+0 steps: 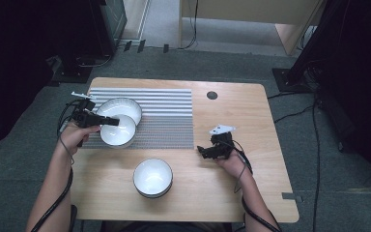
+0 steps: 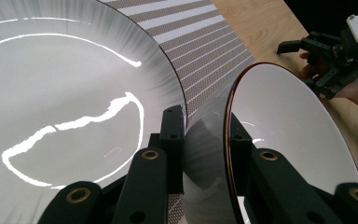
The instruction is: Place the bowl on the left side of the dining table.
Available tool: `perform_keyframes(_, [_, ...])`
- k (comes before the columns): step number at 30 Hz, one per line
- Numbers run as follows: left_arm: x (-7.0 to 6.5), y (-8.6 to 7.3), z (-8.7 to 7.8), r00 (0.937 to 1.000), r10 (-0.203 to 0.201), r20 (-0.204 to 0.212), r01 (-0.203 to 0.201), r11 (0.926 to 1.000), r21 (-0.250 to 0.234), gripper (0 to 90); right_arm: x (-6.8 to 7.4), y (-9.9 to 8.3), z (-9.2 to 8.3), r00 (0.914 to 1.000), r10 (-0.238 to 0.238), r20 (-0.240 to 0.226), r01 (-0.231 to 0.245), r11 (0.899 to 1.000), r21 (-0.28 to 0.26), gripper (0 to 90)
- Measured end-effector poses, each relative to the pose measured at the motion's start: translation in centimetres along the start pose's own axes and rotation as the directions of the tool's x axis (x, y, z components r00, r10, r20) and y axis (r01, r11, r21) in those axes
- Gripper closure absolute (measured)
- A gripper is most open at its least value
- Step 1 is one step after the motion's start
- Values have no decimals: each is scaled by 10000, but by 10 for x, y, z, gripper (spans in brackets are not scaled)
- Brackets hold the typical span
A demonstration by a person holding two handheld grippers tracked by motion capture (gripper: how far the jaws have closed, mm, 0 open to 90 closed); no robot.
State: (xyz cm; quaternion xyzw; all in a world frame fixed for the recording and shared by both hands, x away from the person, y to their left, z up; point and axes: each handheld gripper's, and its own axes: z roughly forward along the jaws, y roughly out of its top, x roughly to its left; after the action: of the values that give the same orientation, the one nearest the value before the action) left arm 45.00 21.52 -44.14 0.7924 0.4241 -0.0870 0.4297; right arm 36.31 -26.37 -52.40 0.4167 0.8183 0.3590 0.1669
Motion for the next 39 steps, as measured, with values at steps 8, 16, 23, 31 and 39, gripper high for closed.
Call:
perform_keyframes(8, [4, 4, 0, 9999, -102, -109, 101, 9999, -46, 757, 0, 0, 0, 10000, 1, 2, -1, 10000, 1, 63])
perform_keyframes(16, [10, 7, 0, 9993, -221, -287, 217, 9997, -133, 756, 0, 0, 0, 10000, -2, 4, 2, 10000, 1, 63])
perform_keyframes(23, [14, 9, 2, 9986, -320, -422, 315, 9994, -133, 756, 0, 0, 0, 10000, 8, 7, -8, 10000, 1, 63])
perform_keyframes(31, [18, 9, 3, 9972, -483, -579, 469, 9986, -264, 757, 0, 0, 0, 10000, 12, 15, -12, 10000, -2, 63])
perform_keyframes(39, [26, 11, 3, 9949, -697, -726, 673, 9971, -355, 757, 0, 0, 0, 10000, 23, 14, -23, 10000, 2, 63])
